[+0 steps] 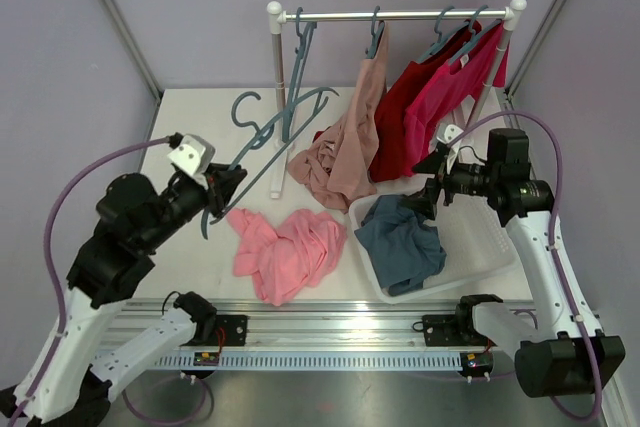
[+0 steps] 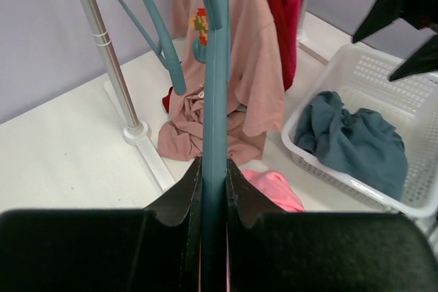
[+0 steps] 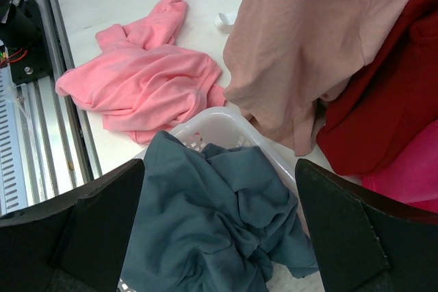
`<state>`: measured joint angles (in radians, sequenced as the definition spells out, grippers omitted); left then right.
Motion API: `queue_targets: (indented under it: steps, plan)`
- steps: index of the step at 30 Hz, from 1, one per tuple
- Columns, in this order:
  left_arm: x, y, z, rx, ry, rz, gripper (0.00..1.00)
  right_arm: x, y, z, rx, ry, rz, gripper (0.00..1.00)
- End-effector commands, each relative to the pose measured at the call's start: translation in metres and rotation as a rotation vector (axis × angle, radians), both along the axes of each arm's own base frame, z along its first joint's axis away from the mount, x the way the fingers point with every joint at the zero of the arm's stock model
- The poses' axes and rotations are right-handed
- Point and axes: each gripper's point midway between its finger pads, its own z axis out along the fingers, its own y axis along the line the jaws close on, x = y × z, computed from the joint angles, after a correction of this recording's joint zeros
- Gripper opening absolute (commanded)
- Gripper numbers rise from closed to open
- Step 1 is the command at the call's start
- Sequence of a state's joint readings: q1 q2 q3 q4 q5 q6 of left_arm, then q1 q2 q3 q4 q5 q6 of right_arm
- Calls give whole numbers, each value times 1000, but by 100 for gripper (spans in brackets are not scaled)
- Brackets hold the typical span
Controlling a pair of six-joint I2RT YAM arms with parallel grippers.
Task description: Remove the t-shirt from the hanger
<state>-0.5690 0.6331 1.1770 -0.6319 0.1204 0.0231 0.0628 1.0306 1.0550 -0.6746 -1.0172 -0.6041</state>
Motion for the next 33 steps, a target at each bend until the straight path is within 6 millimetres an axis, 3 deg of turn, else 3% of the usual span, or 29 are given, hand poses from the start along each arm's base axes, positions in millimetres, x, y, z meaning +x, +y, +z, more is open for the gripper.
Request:
queue_targets:
  steps: [1,6,7,9,12,16,19,20,21,23,28,33]
  plan:
    - [38,-6,26,-60,-68,95,0,-4,1,14,43,-60,26,99]
    - [89,-27,29,-107,0,171,0,-7,-2,15,50,-71,21,100]
    - [93,-30,40,-128,-12,173,0,-7,-3,14,52,-72,21,100]
    - [113,-42,35,-133,26,182,0,-9,-3,15,57,-73,22,99]
    - [129,-50,48,-169,28,199,0,-10,-4,17,58,-85,20,99]
    - [164,-64,39,-173,54,249,0,-11,-4,17,58,-89,21,99]
    - [180,-70,45,-194,51,273,0,-13,-4,18,59,-92,22,100]
    - [189,-76,37,-184,69,276,0,-14,-4,19,60,-94,25,100]
    - [193,-78,47,-198,53,278,0,-14,-3,19,60,-95,25,99]
    - [203,-87,41,-183,62,281,0,-15,-4,20,60,-98,25,99]
    - [220,-98,50,-168,36,305,0,-16,-4,21,57,-110,27,100]
    - [239,-111,37,-133,53,322,0,-17,-4,21,57,-109,27,99]
